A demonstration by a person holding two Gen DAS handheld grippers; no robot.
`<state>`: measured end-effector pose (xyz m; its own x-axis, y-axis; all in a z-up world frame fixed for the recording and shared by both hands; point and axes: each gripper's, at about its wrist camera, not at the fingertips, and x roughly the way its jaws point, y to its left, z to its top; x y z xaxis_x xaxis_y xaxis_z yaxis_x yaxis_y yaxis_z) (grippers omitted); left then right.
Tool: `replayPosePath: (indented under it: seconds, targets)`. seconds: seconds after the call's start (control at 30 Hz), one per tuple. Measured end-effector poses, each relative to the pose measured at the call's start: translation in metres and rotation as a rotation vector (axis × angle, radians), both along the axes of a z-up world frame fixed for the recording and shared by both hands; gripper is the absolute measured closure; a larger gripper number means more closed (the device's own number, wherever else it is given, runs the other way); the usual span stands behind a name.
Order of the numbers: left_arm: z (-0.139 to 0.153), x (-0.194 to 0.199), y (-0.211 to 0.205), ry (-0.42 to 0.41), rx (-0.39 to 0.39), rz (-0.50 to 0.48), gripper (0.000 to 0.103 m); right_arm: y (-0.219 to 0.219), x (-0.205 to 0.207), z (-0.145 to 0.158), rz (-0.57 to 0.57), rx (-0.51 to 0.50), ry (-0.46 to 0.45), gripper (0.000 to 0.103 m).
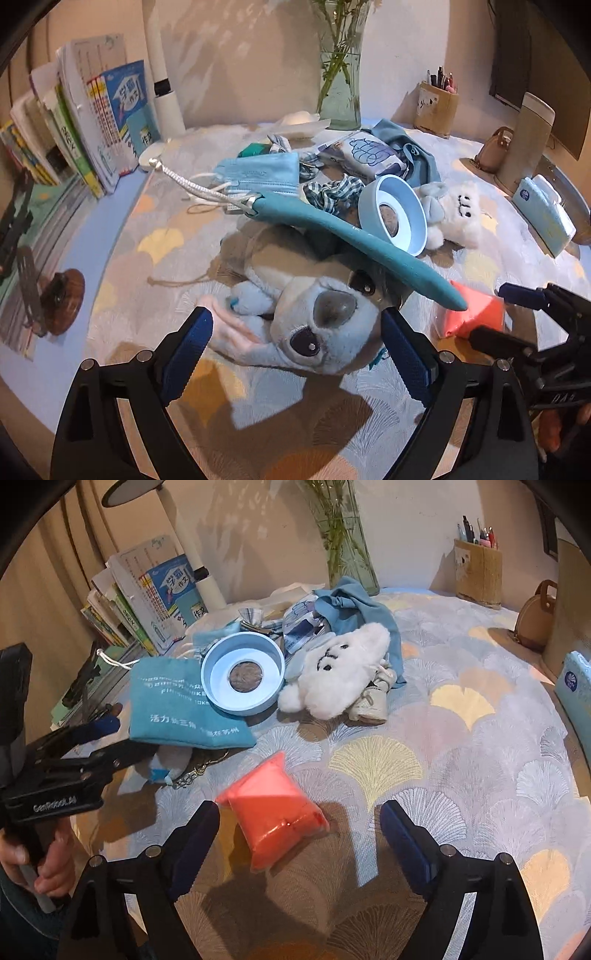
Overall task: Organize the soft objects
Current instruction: 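Grasp the pink-orange pouch with the right gripper while the left gripper grasps the blue plush dog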
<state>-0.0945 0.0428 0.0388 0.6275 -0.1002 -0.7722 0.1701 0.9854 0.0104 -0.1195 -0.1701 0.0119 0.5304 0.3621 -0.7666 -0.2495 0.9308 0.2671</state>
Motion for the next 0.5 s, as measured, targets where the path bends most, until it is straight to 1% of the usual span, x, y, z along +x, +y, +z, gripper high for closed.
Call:
replayPosePath:
  seconds: [0.07, 0.1, 0.13, 0.17, 0.2, 0.23, 0.27, 0.3, 0.37, 0.43, 0.47, 0.5]
  targets:
    - [-0.005, 0.005, -0.007, 0.018, -0.019, 0.007, 0.013, 0.004, -0.002, 0.0, -0.004, -0.016, -0.014, 0.015]
    - [-0.008, 0.008, -0.012, 0.024, -0.029, 0.008, 0.02, 0.007, -0.003, 0.0, -0.007, -0.021, -0.023, 0.015]
    - [-0.011, 0.009, -0.017, 0.026, -0.048, -0.005, 0.028, 0.009, -0.006, 0.0, -0.014, -0.027, -0.036, 0.018]
    - [-0.012, 0.008, -0.021, 0.021, -0.058, -0.016, 0.037, 0.011, -0.008, -0.001, -0.016, -0.031, -0.045, 0.036]
    - [-0.01, 0.005, -0.026, -0.001, -0.04, -0.011, 0.042, 0.013, -0.009, -0.001, -0.01, -0.037, -0.052, 0.056]
    - [-0.009, 0.003, -0.027, -0.011, -0.026, -0.015, 0.044, 0.016, -0.01, -0.001, 0.0, -0.051, -0.059, 0.056]
    - [-0.004, 0.0, -0.026, -0.009, -0.02, -0.017, 0.045, 0.017, -0.011, 0.0, 0.005, -0.055, -0.066, 0.057]
    - [-0.001, -0.002, -0.024, -0.004, -0.028, -0.022, 0.045, 0.016, -0.013, 0.002, 0.01, -0.046, -0.069, 0.057]
    - [0.016, -0.008, -0.008, 0.004, -0.089, -0.041, 0.045, 0.012, -0.017, 0.009, 0.015, -0.004, -0.078, 0.058]
    - [0.04, -0.009, 0.004, -0.012, -0.107, -0.038, 0.045, 0.007, -0.02, 0.02, 0.016, 0.04, -0.096, 0.058]
    - [0.049, -0.009, 0.007, -0.026, -0.107, -0.035, 0.045, 0.006, -0.021, 0.025, 0.012, 0.054, -0.104, 0.058]
    - [0.065, -0.009, 0.012, -0.054, -0.115, -0.03, 0.046, 0.004, -0.021, 0.03, 0.006, 0.067, -0.111, 0.058]
